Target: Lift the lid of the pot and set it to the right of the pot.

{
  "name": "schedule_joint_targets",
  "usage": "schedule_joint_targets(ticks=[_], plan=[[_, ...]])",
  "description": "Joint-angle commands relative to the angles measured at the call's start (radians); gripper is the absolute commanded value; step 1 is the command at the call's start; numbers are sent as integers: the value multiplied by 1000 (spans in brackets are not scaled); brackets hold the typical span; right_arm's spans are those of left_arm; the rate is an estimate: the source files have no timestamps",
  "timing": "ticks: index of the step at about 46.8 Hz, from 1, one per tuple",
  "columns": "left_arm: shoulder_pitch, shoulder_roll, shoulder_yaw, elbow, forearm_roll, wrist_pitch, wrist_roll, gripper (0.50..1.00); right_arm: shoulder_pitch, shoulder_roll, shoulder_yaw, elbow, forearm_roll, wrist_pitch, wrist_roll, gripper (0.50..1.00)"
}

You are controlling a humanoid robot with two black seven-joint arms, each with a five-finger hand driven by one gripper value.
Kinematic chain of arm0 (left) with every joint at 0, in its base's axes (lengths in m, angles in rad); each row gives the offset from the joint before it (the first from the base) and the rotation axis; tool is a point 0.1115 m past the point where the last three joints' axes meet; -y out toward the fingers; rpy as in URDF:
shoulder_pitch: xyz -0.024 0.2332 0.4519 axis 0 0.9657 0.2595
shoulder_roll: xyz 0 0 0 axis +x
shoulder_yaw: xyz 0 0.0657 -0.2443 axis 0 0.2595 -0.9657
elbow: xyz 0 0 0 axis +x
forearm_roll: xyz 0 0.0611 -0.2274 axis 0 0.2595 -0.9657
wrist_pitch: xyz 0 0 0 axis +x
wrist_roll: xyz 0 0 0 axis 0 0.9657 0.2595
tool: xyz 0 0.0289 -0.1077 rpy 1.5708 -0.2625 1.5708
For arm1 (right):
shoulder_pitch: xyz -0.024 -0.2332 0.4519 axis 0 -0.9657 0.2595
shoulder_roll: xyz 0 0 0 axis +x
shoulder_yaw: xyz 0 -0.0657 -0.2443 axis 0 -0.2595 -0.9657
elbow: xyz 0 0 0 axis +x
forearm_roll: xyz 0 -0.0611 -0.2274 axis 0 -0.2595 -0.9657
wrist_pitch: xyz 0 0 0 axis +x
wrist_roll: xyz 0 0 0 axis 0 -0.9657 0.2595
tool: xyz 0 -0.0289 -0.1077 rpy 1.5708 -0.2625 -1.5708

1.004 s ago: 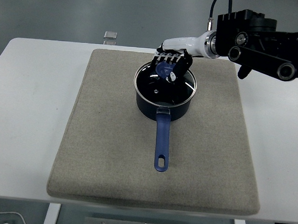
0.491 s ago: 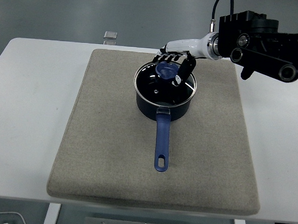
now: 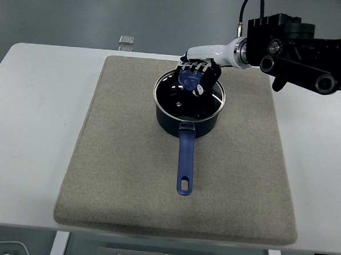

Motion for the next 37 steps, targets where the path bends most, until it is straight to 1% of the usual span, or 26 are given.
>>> schedule_joint_targets(ticks=[1, 7, 13, 16, 22, 37], plan=[[0, 0, 0, 0, 0, 0, 0, 1000, 0, -2, -3, 0, 0, 1, 0, 729], [0, 0, 0, 0, 2, 0, 0, 1000, 0, -3, -3, 0, 0, 1, 0, 719], [0, 0, 0, 0, 2, 0, 0, 1000, 2, -5, -3, 0, -1, 1, 0, 684], [0, 0, 0, 0, 2, 0, 0, 1000, 2, -5, -3, 0, 0, 1, 0, 656], [0, 0, 0, 0, 0, 0, 0, 1000, 6, -8, -3, 0, 0, 1, 2, 619], [0, 0, 0, 0, 2, 0, 0, 1000, 11, -14, 3, -3, 3, 0, 2, 617]])
